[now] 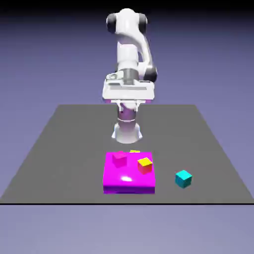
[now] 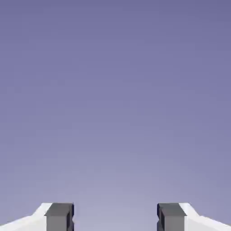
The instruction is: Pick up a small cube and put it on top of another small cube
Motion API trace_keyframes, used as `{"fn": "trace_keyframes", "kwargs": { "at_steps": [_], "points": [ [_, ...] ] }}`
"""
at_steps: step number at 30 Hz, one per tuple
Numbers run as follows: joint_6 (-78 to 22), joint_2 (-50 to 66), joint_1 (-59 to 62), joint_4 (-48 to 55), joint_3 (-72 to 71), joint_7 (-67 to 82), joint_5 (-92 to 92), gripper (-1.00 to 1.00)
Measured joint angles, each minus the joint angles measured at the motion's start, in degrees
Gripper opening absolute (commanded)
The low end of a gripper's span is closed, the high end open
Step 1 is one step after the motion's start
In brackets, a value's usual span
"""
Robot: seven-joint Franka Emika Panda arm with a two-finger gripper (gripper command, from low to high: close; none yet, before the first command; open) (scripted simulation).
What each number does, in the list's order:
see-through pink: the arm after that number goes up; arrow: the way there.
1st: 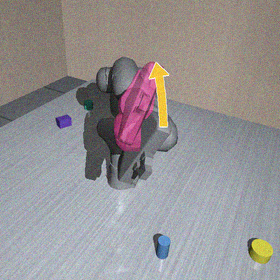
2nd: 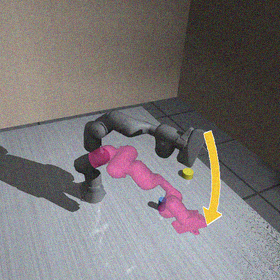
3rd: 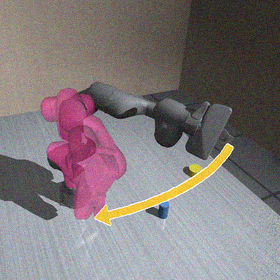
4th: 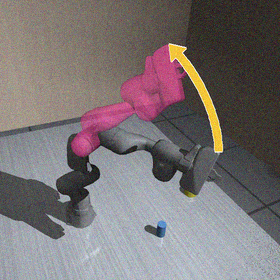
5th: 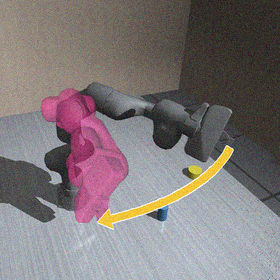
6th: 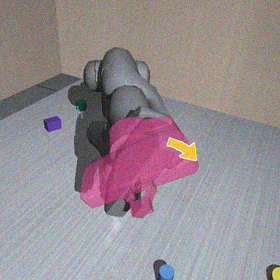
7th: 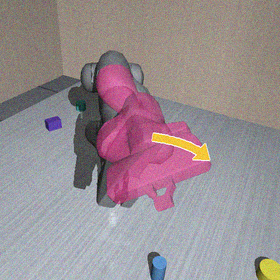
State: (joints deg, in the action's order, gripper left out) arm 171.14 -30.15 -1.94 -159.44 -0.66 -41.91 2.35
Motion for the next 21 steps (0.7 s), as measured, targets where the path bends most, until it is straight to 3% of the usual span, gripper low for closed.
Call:
{"fn": "trace_keyframes", "kwargs": {
  "at_steps": [21],
  "points": [
    [-50.0,43.6,-21.9,27.1,-11.4,9.4,40.9,0.00]
  ]
}}
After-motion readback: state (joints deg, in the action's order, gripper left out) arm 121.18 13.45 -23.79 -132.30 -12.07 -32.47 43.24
